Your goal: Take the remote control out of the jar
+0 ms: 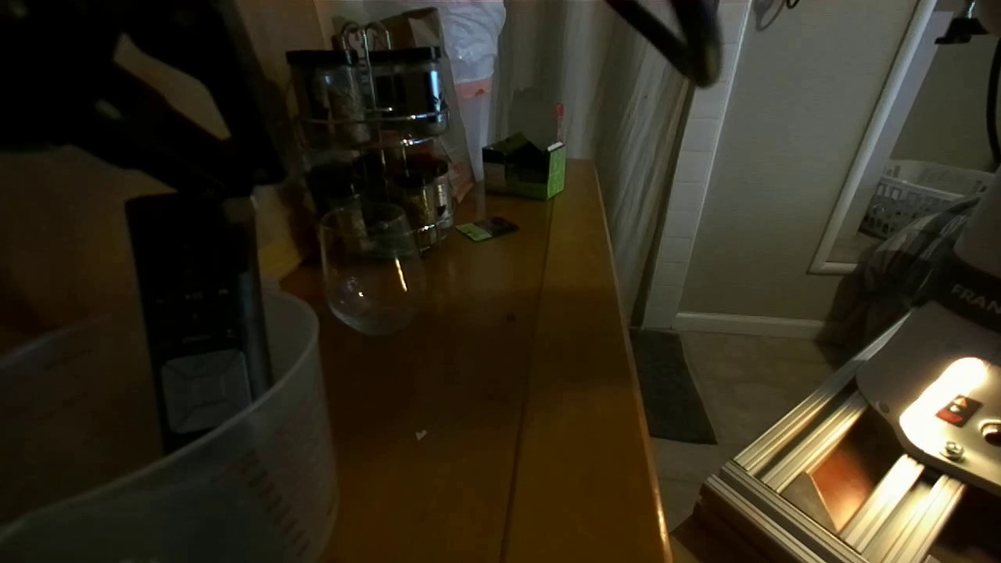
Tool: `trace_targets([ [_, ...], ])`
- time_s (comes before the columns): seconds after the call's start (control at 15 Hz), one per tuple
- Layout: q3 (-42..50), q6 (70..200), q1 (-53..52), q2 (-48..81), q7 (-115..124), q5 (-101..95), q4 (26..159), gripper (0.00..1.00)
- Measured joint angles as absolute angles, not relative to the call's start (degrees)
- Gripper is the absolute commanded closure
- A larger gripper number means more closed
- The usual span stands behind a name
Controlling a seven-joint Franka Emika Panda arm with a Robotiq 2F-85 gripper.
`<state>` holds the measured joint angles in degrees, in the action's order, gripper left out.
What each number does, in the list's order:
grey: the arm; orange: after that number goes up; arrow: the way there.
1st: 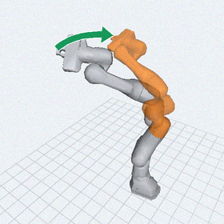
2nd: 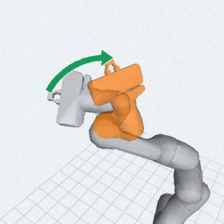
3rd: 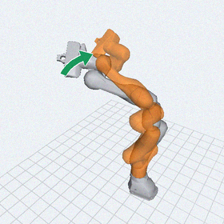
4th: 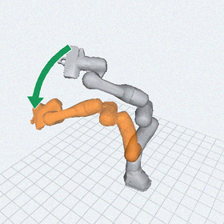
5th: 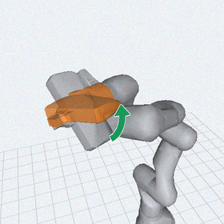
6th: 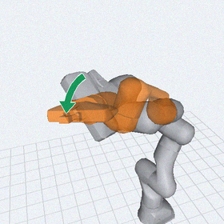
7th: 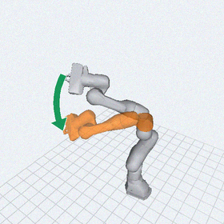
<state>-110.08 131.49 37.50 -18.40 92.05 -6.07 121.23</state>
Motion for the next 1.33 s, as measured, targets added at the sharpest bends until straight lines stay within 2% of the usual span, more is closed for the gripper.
trace_targets([
  [0.33,-106.28,128.03,36.63,-27.54,81.51,2.87,116.97,0.00],
  [1.33,-103.07,124.77,34.94,-27.84,76.64,5.55,115.35,0.00],
])
